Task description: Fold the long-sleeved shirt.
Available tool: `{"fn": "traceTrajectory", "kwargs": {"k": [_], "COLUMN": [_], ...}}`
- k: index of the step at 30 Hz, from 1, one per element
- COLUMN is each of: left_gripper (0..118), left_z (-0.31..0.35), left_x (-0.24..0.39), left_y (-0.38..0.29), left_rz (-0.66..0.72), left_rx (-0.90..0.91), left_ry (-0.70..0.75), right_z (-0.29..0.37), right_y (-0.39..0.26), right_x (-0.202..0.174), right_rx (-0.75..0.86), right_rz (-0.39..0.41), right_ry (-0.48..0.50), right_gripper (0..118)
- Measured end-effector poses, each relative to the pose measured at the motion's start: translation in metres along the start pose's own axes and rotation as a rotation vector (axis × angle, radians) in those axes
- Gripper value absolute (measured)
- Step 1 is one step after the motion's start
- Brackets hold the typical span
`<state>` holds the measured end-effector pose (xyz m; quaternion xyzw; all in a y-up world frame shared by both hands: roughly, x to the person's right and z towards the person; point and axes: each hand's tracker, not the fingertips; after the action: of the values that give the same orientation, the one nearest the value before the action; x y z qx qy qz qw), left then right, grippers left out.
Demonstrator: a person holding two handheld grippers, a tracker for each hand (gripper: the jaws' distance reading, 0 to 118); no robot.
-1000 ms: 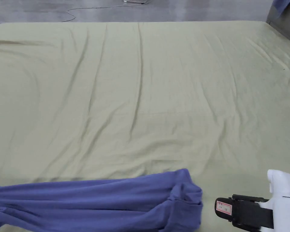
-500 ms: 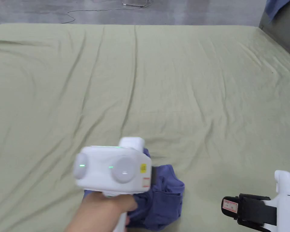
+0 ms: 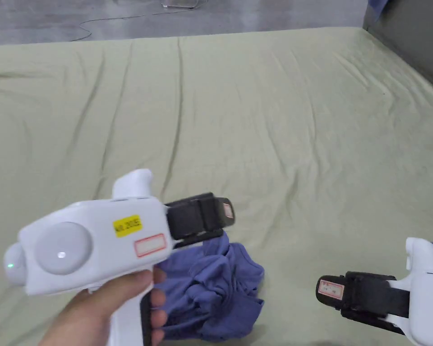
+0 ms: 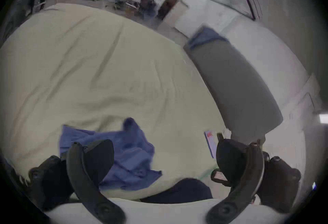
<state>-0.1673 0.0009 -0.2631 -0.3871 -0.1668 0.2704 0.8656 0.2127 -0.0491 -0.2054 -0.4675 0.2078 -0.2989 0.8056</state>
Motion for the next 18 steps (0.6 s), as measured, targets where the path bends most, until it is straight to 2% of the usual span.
{"fn": "traceTrajectory", "kwargs": {"k": [1,2,3,4,5,6,9,11,13,15,17,18], "left_gripper": [110,79,29,0,0,0,0,0,0,0,0,0], "left_z": [0.006,0.009,0.005,-0.011,-0.024,-0.038,-0.086,-0.117,-0.14,-0.154,-0.173,-0.182], "left_x": [-0.008,-0.016,-0.021,-0.022,-0.028,-0.035,-0.035,-0.015,0.009,0.027,0.042,0.048], "left_y": [0.0,-0.003,-0.005,-0.012,-0.025,-0.034,-0.064,-0.09,-0.113,-0.119,-0.127,-0.136], "left_rz": [0.023,0.014,-0.061,-0.147,-0.206,-0.232,-0.162,-0.24,-0.337,-0.285,-0.172,-0.16], "left_rx": [0.035,0.075,0.06,0.038,0.013,-0.067,-0.24,-0.323,-0.305,-0.303,-0.424,-0.459], "left_ry": [0.076,0.201,0.335,0.444,0.565,0.583,0.33,0.282,0.299,0.187,0.072,0.05], "right_z": [-0.001,-0.002,-0.003,-0.003,-0.003,-0.003,-0.003,-0.001,0.004,0.009,0.014,0.016], "right_y": [0.0,0.001,0.0,0.0,0.0,-0.001,-0.001,-0.002,-0.002,-0.001,0.0,0.001], "right_x": [0.001,0.001,0.001,0.001,0.002,0.003,0.009,0.008,0.009,0.01,0.011,0.012], "right_rx": [0.001,0.0,-0.001,-0.002,-0.002,-0.003,-0.008,-0.008,-0.003,0.006,0.013,0.018], "right_rz": [-0.004,-0.005,-0.009,-0.011,-0.012,-0.015,-0.021,-0.023,-0.027,-0.027,-0.024,-0.024], "right_ry": [0.003,0.001,-0.002,-0.003,-0.004,-0.003,0.003,0.0,-0.01,-0.026,-0.047,-0.059], "right_gripper": [0,0,0,0,0,0,0,0,0,0,0,0]}}
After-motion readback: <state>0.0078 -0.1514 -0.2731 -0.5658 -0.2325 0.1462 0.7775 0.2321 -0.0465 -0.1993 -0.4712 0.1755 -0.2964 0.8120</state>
